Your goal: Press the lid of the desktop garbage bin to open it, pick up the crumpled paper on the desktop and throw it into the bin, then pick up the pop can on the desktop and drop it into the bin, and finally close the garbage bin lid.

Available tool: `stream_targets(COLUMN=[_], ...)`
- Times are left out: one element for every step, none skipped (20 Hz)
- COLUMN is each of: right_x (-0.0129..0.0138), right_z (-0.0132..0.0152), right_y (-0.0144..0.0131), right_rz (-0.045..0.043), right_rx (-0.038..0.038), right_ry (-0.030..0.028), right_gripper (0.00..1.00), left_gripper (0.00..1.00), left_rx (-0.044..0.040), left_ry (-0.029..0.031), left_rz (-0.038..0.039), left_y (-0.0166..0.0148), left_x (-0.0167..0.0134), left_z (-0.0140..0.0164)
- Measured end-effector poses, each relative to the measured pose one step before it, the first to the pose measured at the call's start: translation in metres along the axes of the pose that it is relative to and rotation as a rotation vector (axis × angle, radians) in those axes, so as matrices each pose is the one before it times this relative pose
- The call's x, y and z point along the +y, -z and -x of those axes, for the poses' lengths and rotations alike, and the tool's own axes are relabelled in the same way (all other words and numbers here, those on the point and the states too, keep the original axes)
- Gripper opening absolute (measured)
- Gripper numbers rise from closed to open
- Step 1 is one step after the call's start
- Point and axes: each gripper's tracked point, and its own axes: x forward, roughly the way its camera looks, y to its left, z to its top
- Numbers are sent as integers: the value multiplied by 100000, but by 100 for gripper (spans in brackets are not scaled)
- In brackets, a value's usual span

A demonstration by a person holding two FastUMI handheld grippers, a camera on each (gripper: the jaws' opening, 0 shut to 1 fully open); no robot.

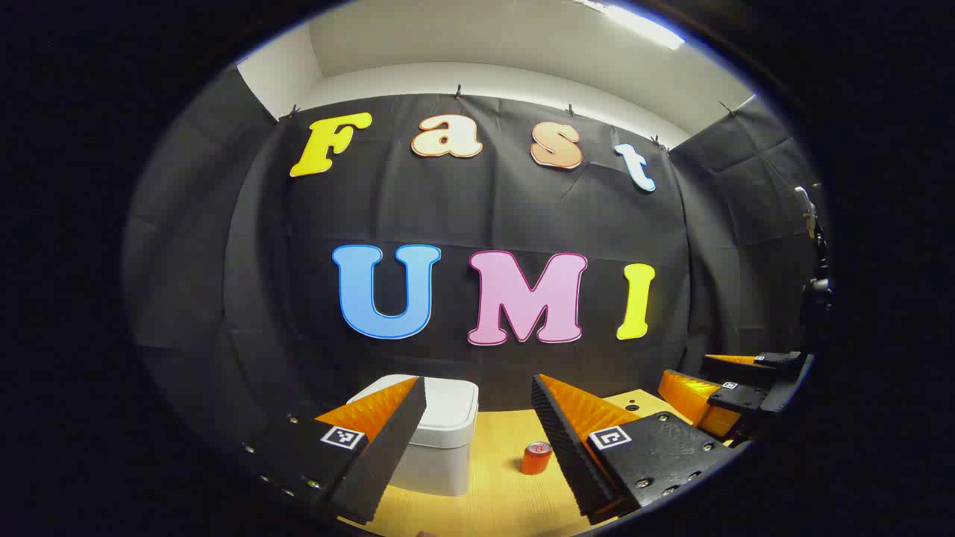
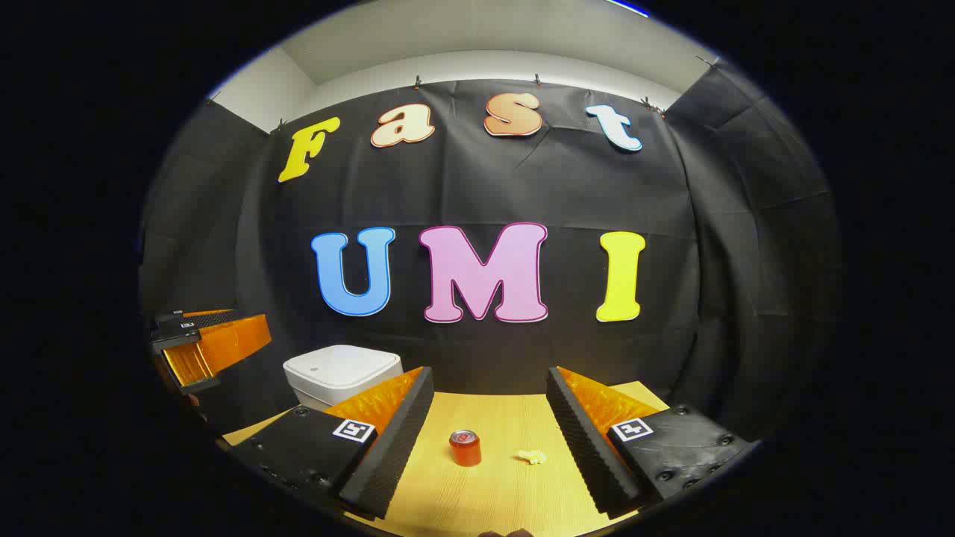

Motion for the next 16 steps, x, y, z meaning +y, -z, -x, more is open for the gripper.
stream_targets(right_x=[-107,-79,-159,-338,-137,64,-161,34,133,177,243,207,70,-76,-98,-8], right_z=[96,55,117,-38,-2,-156,-114,-95,-21,-18,63,43,-54,-46,30,-13], right_y=[-122,-75,-167,-355,-137,-2,3,121,177,126,-36,-185,-130,-38,-52,-52], right_rz=[517,417,-238,-773,-854,-432,-144,-206,151,565,482,338,252,55,-176,-177], right_rx=[-366,-263,-889,-1034,-455,-141,144,410,527,445,-42,-577,-293,-198,-196,-136], right_ry=[474,260,497,810,334,425,575,135,-245,-396,-631,-681,-290,-92,45,123], right_gripper=[99,98,99,99,99,98,98,98,98,98,98,99,99,98,98,99], left_gripper=[94,94,94,94,94,94,94,94,94,94,94,94,94,94,94,94], left_rx=[-256,426,1469,814,48,-302,-605,-706,-539,-292,202,538,373,285,159,-26], left_ry=[160,481,276,-415,-400,61,-3,-94,26,122,214,528,494,284,14,32], left_rz=[284,465,620,-107,-431,-378,-247,69,335,496,404,108,-241,-461,-361,-116], left_y=[82,71,558,234,-21,-196,-223,-324,-68,-144,147,262,106,47,43,-22], left_x=[-54,-78,-8,267,305,111,102,118,56,-46,-93,-137,-90,-70,33,-80], left_z=[112,-152,-45,-108,-125,-192,-198,-220,-267,-162,-9,-68,11,-69,58,17])
